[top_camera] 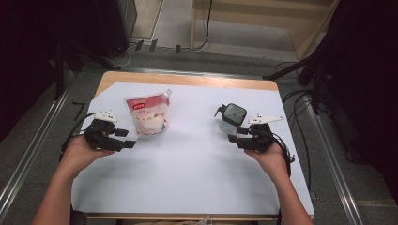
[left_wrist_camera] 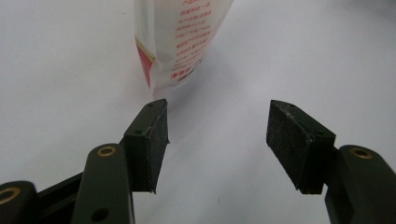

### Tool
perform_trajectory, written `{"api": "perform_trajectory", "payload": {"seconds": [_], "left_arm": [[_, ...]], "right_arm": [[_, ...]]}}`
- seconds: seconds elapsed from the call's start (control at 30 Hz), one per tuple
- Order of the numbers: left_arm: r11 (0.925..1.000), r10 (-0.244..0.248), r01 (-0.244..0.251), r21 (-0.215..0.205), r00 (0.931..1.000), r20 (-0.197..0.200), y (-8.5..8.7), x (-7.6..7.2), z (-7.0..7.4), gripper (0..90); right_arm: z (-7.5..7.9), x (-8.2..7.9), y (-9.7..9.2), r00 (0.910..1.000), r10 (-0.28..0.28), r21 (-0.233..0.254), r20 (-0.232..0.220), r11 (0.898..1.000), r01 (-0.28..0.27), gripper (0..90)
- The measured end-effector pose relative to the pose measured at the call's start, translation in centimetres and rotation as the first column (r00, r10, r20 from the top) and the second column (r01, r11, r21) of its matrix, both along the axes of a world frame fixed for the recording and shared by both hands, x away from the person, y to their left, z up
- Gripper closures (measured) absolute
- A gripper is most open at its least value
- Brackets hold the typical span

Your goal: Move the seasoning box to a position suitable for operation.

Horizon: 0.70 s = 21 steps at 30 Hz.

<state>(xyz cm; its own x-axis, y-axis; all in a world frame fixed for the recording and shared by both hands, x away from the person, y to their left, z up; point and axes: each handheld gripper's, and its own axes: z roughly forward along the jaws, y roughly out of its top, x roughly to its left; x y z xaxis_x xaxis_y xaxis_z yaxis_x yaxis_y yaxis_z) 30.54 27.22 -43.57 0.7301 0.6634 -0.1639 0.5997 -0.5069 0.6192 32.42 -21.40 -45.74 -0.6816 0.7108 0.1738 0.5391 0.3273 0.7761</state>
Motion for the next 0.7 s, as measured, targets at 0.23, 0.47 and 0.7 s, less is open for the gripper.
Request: {"api": "perform_trajectory", "payload": {"seconds": [0.23, 0.47, 0.7], "left_arm": [[0.9999, 0.007, -0.007, -0.011, 1.0000, 0.006, 0.1, -0.1, 0.1, 39.8], [0.9999, 0.008, -0.008, -0.008, 0.9999, 0.007, 0.1, -0.2, 0.1, 39.9], [0.9999, 0.011, -0.011, -0.002, 0.9999, 0.008, 0.2, -0.3, 0.1, 40.1]], "right_arm": [[-0.1, 0.2, -0.1, 1.0000, 0.006, 0.006, -0.003, 1.000, -0.006, 52.6], [-0.5, 0.7, -0.3, 0.9992, -0.017, -0.006, -0.036, 1.000, 0.017, 58.2], [-1.1, 1.7, -0.9, 0.9949, -0.063, 0.006, -0.079, 0.998, 0.064, 82.4]]}}
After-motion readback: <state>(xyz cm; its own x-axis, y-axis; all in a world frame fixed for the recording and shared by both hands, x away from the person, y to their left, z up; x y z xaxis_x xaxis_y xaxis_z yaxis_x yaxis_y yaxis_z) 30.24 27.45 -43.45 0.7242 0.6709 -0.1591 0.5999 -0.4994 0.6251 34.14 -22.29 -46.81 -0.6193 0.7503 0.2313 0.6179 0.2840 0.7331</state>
